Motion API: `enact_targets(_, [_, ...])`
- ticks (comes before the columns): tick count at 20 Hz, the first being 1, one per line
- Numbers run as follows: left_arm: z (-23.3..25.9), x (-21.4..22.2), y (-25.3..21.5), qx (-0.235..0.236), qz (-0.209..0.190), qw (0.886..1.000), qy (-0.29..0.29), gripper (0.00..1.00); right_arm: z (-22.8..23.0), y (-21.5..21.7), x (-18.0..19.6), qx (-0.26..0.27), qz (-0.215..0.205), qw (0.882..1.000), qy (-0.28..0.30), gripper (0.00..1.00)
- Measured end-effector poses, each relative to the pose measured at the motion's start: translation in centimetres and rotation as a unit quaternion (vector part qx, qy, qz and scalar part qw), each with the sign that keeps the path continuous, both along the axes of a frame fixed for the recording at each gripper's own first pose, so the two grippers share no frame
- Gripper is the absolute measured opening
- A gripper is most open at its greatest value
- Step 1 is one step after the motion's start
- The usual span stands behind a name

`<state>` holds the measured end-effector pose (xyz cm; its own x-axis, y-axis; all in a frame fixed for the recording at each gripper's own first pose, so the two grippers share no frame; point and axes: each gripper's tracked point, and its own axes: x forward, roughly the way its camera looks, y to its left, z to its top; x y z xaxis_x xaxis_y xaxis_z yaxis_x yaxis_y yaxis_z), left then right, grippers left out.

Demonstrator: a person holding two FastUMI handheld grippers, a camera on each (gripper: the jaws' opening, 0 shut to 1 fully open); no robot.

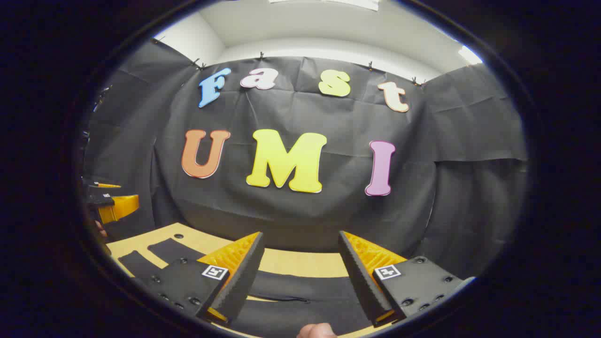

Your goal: Grasp the waist and the cuffs of the jeans and fold them to make the two legs overlap; first hold the waist and fold one-third of the jeans toward the cuffs, then hold the cuffs and fold the remaining one-third in the same direction to finish folding.

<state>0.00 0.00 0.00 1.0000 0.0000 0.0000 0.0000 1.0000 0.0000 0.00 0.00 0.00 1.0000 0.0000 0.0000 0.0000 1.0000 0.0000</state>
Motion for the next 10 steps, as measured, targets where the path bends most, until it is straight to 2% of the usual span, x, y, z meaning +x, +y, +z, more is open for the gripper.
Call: enact_targets(10, [-0.3, 0.4, -0.3, 0.004, -0.006, 1.000, 0.007, 0.99, -0.5, -1.4, 0.8, 0.004, -0.015, 1.000, 0.005, 0.97])
